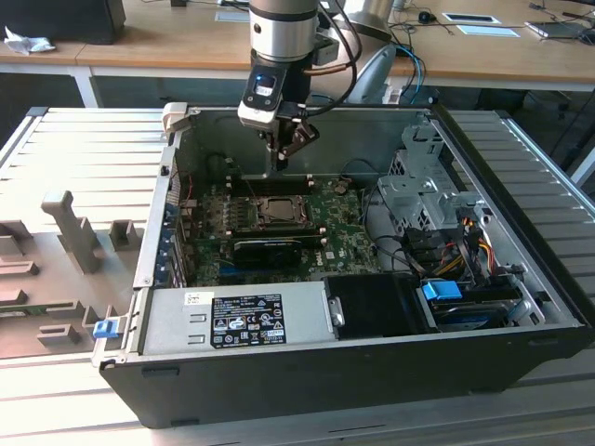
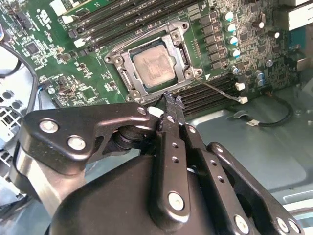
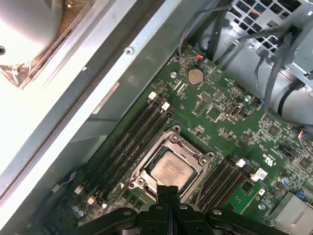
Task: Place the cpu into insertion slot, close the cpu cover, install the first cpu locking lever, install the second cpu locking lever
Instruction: 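Install the first cpu locking lever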
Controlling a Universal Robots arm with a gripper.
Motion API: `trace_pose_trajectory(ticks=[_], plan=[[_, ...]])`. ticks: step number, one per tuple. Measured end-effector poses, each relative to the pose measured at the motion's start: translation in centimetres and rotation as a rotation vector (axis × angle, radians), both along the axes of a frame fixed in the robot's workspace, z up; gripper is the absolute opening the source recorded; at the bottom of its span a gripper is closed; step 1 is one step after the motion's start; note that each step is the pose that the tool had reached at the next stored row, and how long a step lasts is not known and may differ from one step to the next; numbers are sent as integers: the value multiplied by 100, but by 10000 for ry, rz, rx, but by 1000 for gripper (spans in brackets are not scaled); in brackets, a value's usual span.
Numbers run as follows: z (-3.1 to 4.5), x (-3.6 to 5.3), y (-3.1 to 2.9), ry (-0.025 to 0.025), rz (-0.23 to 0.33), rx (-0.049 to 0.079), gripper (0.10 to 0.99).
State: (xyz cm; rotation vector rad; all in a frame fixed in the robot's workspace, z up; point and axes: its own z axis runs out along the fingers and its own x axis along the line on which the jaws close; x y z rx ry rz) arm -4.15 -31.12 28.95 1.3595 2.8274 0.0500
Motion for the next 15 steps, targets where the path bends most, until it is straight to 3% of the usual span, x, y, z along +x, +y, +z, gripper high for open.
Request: trace_pose_trajectory(ticks=[15], plan=[[0, 0, 0, 0, 1395, 0, 106]])
